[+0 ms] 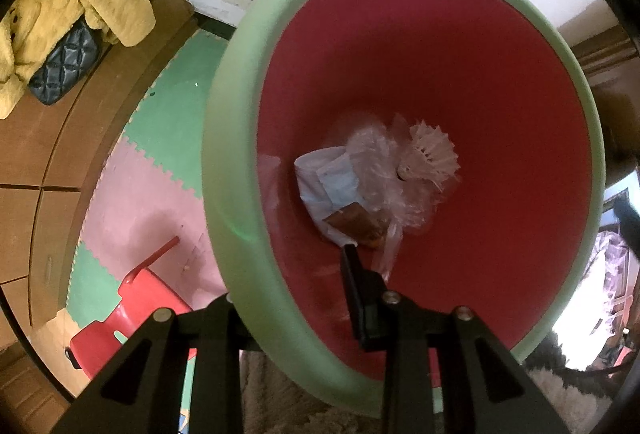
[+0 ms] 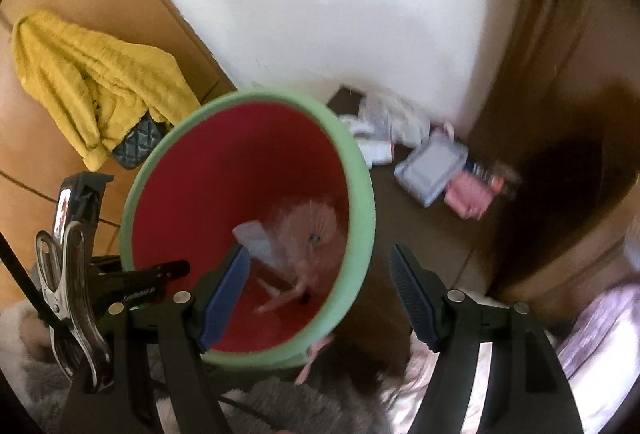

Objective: Collect trash
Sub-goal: 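Withdraw the open right tool from the bucket toward the nightstand, then reach the right tool to the pink paper and close on it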

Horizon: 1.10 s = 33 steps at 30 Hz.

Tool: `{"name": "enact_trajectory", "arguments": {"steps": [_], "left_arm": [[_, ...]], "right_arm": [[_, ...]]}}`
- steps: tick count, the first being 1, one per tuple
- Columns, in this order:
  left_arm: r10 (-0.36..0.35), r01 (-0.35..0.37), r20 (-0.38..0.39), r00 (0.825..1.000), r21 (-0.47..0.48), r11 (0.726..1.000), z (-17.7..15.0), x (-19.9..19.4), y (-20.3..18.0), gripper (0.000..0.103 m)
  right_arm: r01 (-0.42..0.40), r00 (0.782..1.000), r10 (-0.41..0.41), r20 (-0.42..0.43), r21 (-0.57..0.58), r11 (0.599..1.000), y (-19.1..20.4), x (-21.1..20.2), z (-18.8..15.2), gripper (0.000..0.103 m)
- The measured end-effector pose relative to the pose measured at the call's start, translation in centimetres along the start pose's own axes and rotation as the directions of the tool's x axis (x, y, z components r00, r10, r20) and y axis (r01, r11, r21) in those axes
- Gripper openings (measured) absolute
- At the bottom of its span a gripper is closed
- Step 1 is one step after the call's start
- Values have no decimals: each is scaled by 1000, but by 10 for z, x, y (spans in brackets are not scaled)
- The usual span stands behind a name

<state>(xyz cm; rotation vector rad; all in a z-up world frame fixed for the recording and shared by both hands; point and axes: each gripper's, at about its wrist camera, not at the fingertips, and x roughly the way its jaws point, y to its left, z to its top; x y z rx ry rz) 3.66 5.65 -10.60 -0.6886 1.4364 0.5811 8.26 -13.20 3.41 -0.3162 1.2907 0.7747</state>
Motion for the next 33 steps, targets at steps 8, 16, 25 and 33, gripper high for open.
{"name": "enact_trajectory", "arguments": {"steps": [8,16,25,33], "left_arm": [[6,-6,-3,1000,-15,1000,4,1,3,30],[35,-35,-14,999,6,999,7,5,0,30],[72,-72,-2,997,-25,997,14,0,5,30],[89,-89,5,996,-22,996,13,-11,8,30]], "right_arm": [[-81,996,79,46,57,995,-17,-11,5,74],[-286,958,271,92,285,915,-88,17,27,74],[-145,989,148,12,298,943,-135,72,35,74],[-116,992,124,8,419,900,-179,110,31,74]]}}
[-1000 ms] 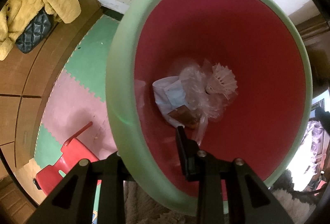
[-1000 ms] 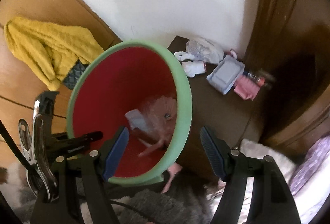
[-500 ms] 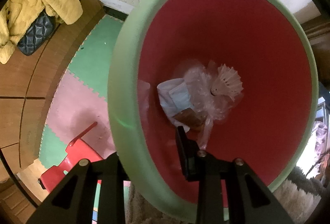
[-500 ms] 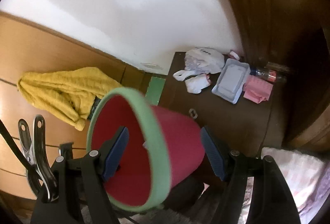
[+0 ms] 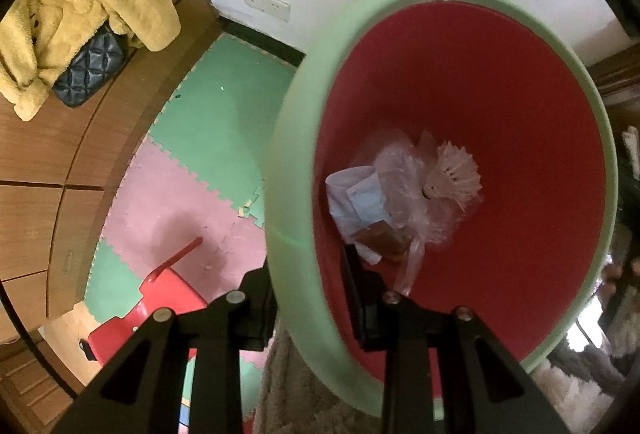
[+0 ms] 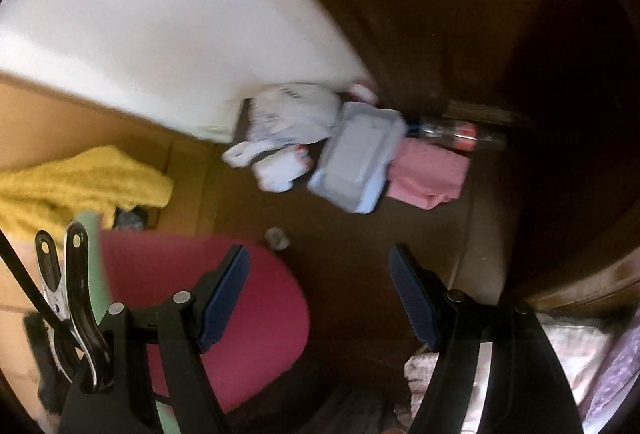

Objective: Collect trash
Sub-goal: 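Reach the right tool to the pink paper and close on it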

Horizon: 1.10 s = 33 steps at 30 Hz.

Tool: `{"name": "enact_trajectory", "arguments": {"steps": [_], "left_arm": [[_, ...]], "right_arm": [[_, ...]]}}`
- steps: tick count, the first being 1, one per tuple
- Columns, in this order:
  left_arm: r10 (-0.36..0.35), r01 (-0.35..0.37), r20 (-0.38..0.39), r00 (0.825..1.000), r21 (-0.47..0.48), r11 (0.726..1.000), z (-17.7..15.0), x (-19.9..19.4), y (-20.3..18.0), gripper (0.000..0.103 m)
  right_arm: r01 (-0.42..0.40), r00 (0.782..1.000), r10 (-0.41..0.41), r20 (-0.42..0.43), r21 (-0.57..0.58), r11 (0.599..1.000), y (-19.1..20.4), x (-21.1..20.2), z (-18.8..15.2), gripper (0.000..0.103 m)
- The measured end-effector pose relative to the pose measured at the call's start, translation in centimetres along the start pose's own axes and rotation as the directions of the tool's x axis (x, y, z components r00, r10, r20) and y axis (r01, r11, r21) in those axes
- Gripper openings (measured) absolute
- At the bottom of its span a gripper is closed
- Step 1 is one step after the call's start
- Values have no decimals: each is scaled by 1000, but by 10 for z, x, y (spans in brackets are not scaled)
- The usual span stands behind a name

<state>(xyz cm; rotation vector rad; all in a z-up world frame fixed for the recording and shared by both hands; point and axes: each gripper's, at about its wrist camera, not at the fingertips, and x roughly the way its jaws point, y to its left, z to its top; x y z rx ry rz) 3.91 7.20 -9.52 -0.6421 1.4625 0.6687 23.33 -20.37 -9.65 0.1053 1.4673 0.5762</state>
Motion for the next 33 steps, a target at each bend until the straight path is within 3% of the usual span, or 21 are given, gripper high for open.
{"name": "enact_trajectory", "arguments": {"steps": [5,11,17,22,26,30,33], "left_arm": [[5,-4,-11,1000,16,1000,-4,-3,-1,30],[1,0,-28,1000,40,999,-6,1,-5,30],[10,-7,-36,999,68,998,-7,4,-9,30],[14,-9,-46,999,93,996,-7,7,-12,30],[20,-14,-49,999,116,993,-7,9,-14,30],[18,-11,-52,998,128,992,-7,9,-14,30],[19,-11,-59,998,135,991,-6,9,-13,30]], "right_arm": [[97,995,-96,-37,22,995,-25,33,15,74],[227,969,-218,-118,72,971,-55,68,27,74],[245,966,-222,-129,201,948,-83,80,35,74],[310,944,-285,-169,141,940,-87,93,38,74],[373,912,-353,-208,62,926,-88,109,40,74],[378,906,-363,-216,31,925,-92,123,46,74],[365,915,-353,-196,28,931,-94,131,54,74]]}}
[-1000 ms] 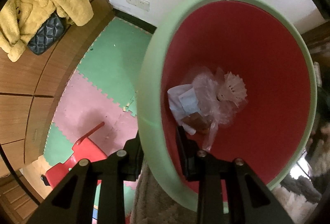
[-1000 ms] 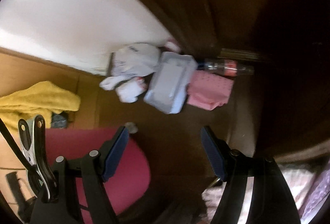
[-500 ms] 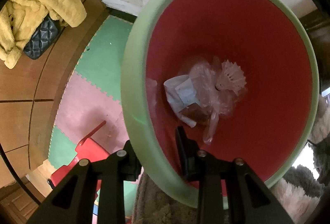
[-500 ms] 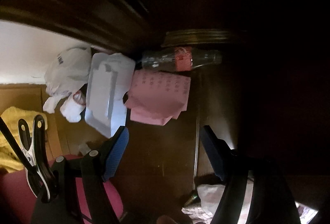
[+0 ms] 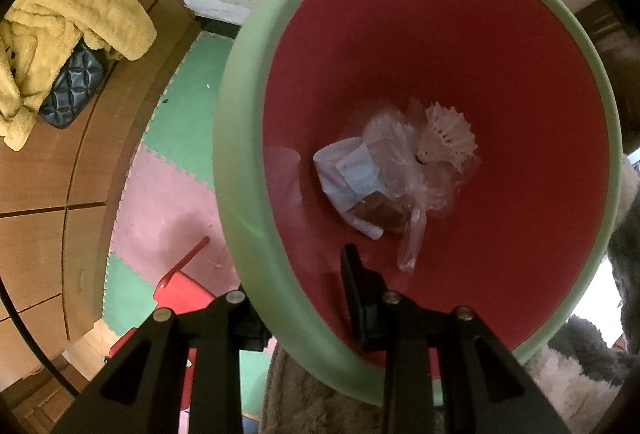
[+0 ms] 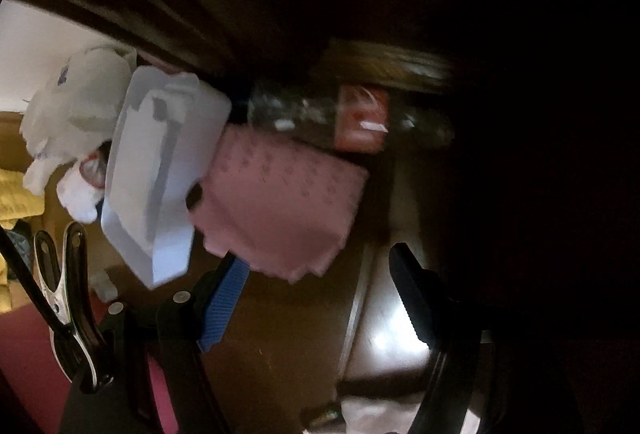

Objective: Collect trash
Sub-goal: 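Reach the right tool to the pink paper and close on it, then carry the pink paper over the bucket and open the right tool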

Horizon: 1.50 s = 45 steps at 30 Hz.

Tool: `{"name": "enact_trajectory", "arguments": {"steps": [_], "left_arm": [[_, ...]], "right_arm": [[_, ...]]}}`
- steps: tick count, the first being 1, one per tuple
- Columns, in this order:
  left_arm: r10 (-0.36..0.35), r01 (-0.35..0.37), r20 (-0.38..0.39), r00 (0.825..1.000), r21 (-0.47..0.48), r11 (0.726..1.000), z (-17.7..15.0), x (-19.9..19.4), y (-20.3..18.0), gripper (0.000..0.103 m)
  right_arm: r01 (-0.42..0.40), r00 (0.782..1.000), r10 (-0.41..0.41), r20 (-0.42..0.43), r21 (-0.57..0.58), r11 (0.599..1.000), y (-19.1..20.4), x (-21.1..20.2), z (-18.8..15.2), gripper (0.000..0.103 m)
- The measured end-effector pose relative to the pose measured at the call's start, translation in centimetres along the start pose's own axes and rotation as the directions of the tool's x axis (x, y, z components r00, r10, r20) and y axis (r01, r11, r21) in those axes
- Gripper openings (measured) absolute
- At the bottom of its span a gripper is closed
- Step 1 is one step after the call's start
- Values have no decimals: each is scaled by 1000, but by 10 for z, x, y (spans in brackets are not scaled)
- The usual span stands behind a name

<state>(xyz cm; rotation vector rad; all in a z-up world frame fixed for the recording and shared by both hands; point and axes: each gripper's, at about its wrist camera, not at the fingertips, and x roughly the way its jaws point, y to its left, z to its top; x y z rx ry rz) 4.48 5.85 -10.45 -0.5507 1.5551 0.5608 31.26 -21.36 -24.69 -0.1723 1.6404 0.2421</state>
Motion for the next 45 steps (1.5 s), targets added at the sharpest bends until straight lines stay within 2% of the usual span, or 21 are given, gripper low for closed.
{"name": "enact_trajectory", "arguments": {"steps": [3,6,8,13,15,18,23,25,26,27,29,32,36,38,41,45], "left_arm": [[1,-1,-2,1000,14,1000,1,0,-1,31],[2,-2,-1,1000,28,1000,1,0,-2,32],[7,-7,-3,1000,38,999,2,2,-3,32],[9,-8,-24,1000,50,999,4,10,-4,32],[8,-6,-31,999,51,999,5,13,-5,32],[5,-3,-34,999,58,998,5,14,-5,32],[-4,6,-35,999,64,998,5,14,-5,32],[-3,5,-32,999,70,998,5,13,-5,32],[-4,6,-30,1000,72,997,5,12,-5,32],[-6,8,-27,1000,73,997,4,11,-5,32],[-11,12,-25,1000,72,997,4,10,-4,32],[-5,7,-16,1000,81,997,3,8,-5,32],[-12,12,0,1000,82,997,0,2,-4,32],[-15,14,4,1000,81,997,0,1,-4,32],[-25,25,7,1000,68,997,-1,1,-3,32],[-42,42,11,999,56,998,-2,-1,0,32]], "right_arm": [[-24,999,24,22,26,999,1,7,11,77],[32,998,-31,62,-16,999,9,9,15,81],[80,996,-78,54,-41,996,16,13,15,84],[101,993,-98,65,-32,994,21,19,17,93],[116,991,-113,71,-43,992,26,22,16,100],[116,990,-113,86,-31,993,24,24,19,103],[118,989,-112,101,-52,992,15,28,18,101],[119,988,-114,105,-41,992,18,24,15,94],[120,986,-116,116,-23,993,15,20,14,83],[120,982,-116,148,-15,993,12,13,13,57],[100,985,-97,144,-13,995,5,9,8,48],[83,985,-83,154,5,997,-5,3,3,29],[1,984,-13,180,63,998,-19,-10,-7,15],[-25,981,12,195,69,997,-25,-18,-14,14],[-118,973,99,208,80,990,-39,-29,-26,13],[-274,944,242,225,123,954,-53,-40,-40,11]]}}
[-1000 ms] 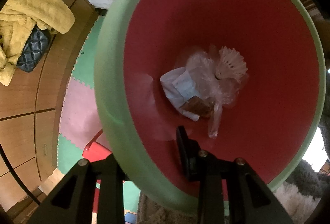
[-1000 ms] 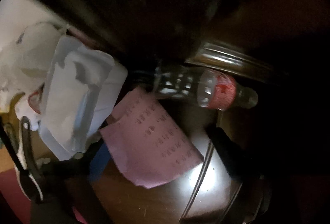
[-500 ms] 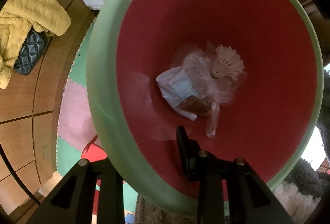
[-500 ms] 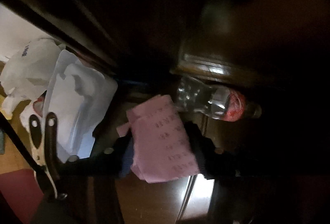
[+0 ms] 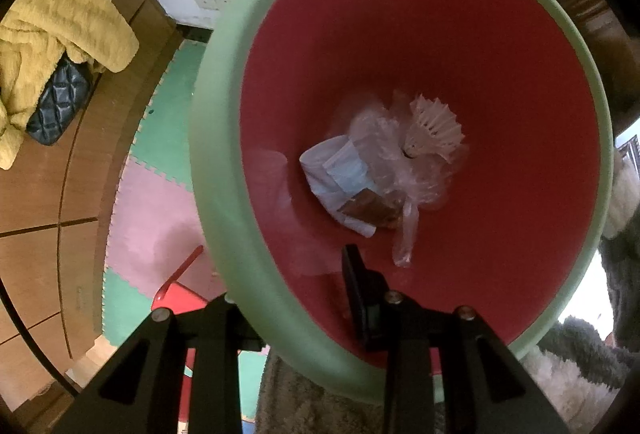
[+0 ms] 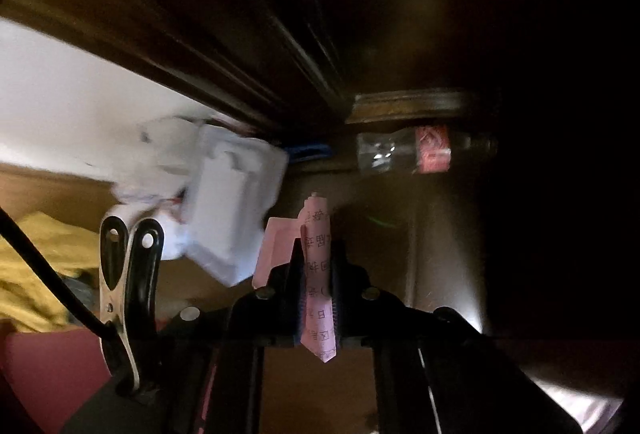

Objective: Collect trash
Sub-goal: 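Carry the pink paper over the bucket and open the right tool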

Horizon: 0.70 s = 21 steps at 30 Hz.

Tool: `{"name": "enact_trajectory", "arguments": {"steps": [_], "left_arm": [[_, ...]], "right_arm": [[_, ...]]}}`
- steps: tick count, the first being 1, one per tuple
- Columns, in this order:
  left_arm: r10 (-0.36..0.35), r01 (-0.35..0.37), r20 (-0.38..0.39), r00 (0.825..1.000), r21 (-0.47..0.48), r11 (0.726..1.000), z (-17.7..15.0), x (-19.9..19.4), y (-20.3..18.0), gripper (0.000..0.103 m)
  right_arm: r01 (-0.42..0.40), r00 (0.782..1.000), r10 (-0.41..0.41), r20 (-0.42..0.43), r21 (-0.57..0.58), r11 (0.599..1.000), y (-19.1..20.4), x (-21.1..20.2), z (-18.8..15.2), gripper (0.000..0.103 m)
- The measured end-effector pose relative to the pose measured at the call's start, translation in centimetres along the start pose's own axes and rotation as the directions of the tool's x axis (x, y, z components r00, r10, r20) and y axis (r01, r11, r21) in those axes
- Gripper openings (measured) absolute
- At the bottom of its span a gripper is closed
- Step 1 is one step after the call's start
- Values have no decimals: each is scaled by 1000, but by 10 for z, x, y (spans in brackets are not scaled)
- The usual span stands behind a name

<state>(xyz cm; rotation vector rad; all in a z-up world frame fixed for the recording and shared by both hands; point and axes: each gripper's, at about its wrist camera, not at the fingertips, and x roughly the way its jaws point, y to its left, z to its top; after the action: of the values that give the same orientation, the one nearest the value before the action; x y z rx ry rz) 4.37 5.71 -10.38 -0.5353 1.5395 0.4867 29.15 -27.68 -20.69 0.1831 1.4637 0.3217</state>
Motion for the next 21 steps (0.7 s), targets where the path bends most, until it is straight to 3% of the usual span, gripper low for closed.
{"name": "enact_trajectory", "arguments": {"steps": [3,8,17,21], "left_arm": [[-18,18,7,1000,-16,1000,-1,-2,2,32],[-38,38,26,999,-27,999,-3,-4,4,32],[-32,33,43,999,-36,999,-3,-3,3,31],[-25,27,47,999,-39,999,-4,-3,3,31]], "right_arm": [[-65,998,64,25,37,997,-13,-22,-8,10],[-74,997,74,29,30,997,-15,-51,-16,11],[-120,991,120,57,-3,993,37,-87,-35,11],[-107,994,109,23,-64,992,54,-97,-44,11]]}}
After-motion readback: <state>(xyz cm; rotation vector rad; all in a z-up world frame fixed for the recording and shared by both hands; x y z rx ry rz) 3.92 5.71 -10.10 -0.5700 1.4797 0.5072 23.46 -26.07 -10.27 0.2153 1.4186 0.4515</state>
